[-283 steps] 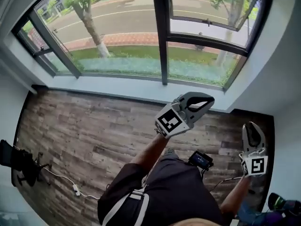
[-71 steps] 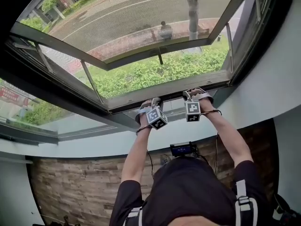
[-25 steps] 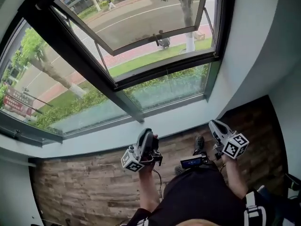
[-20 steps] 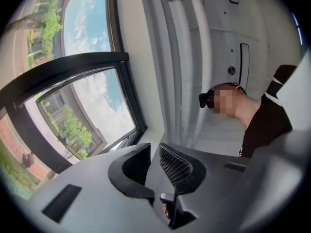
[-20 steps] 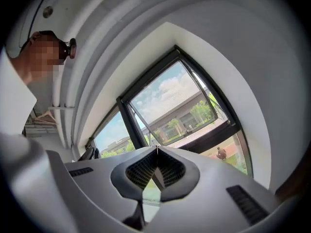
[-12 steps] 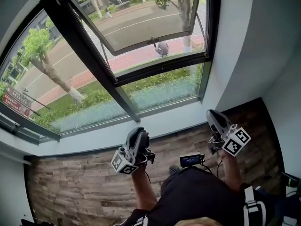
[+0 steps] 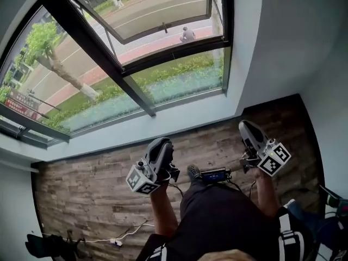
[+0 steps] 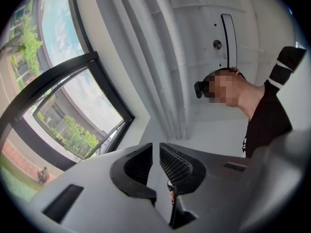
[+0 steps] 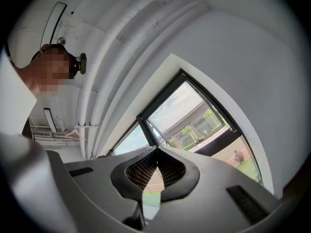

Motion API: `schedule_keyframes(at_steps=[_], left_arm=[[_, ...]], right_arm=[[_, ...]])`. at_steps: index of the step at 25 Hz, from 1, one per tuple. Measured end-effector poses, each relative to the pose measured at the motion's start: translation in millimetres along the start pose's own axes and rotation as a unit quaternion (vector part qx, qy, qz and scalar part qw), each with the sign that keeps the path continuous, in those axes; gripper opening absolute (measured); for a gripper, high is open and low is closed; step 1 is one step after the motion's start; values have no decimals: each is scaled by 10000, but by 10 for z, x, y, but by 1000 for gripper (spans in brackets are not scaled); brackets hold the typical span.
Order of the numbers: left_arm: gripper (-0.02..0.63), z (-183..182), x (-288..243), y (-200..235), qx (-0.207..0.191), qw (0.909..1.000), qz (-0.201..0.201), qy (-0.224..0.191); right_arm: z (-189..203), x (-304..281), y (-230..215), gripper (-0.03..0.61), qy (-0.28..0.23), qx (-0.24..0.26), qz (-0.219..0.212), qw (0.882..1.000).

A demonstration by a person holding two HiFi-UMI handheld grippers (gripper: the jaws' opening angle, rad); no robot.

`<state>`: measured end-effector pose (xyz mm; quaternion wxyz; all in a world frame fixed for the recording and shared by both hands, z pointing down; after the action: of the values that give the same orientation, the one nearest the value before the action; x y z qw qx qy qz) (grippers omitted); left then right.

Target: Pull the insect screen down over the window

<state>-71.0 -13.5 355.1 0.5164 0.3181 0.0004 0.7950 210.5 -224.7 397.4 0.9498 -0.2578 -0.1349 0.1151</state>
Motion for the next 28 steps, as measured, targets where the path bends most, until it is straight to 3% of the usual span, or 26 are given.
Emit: schedule_keyframes(at_steps=[2, 6, 11, 19, 22, 28], left_arm=[[51, -14, 59, -259, -117, 9998, -154, 96], [51, 46, -32, -412, -481, 9986, -65, 185], [51, 169, -37, -434, -519, 9979, -178, 353], [51, 133, -143, -357, -545, 9974, 184, 424], [51, 193, -24, -301, -423, 9980, 148, 444], [51, -176, 509, -229, -423, 9986, 59, 322]], right_arm=[[-117, 157, 116, 9, -58, 4, -171, 9998], [-246, 118, 69, 9, -291, 179, -592, 9977], [-42, 288, -109, 9, -309, -207, -541, 9978], [-67, 306, -80, 9, -571, -86, -413, 9975], [64, 322, -71, 9, -526, -126, -275, 9982], [385, 71, 420, 9, -361, -113, -288, 9989]])
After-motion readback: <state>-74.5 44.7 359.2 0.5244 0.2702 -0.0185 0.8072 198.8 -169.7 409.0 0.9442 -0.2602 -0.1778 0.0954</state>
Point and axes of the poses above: the fingertips, and each gripper's own axes: x backward along the fingers, y to its left, z out of its underside, the point moved 9 cm from there along x, backward along the fingers
